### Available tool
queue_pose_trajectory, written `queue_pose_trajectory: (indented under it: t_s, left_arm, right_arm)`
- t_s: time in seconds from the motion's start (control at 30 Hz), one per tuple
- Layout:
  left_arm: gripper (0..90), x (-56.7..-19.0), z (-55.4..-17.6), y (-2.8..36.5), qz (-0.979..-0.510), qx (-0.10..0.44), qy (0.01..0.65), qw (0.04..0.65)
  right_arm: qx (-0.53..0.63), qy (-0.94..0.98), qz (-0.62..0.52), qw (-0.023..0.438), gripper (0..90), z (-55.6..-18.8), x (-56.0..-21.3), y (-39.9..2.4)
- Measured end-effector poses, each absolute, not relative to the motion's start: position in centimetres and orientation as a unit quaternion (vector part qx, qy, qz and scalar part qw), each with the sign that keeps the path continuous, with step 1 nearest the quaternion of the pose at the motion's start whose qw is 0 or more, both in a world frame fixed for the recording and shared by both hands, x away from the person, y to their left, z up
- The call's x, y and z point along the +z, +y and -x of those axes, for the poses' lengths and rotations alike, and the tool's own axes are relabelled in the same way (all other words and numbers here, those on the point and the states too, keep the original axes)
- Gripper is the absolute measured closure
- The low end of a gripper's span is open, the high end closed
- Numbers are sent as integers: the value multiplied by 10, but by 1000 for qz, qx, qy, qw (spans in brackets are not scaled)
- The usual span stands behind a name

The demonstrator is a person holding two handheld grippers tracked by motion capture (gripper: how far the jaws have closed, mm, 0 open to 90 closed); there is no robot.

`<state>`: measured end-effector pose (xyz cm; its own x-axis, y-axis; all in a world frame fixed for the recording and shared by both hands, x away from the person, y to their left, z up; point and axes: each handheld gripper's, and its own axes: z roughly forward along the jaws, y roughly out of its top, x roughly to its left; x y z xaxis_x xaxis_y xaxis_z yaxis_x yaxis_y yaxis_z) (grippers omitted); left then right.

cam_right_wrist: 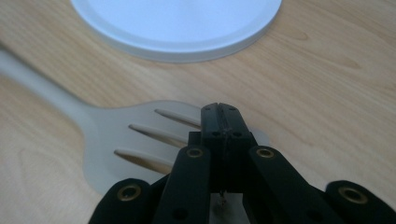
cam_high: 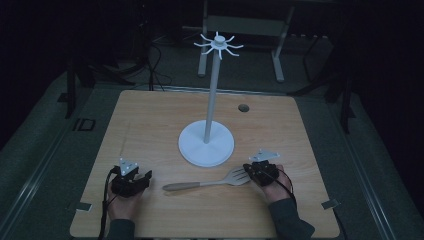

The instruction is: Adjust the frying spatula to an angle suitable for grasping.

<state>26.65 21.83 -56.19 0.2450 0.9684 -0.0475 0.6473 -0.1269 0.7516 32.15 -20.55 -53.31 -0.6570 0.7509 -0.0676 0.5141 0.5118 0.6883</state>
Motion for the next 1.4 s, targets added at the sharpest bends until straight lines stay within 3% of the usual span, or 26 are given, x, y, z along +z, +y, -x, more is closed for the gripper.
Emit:
queue_pose_trajectory:
  t_s: [0.87, 1.4]
  left_arm:
    - [456, -563, -267, 220, -710, 232, 575, 333]
    - [456, -564, -268, 221, -706, 227, 581, 334]
  right_arm:
    - [320, 889, -309, 112, 885, -241, -543, -200]
    - [320, 889, -303, 124, 807, -253, -528, -179]
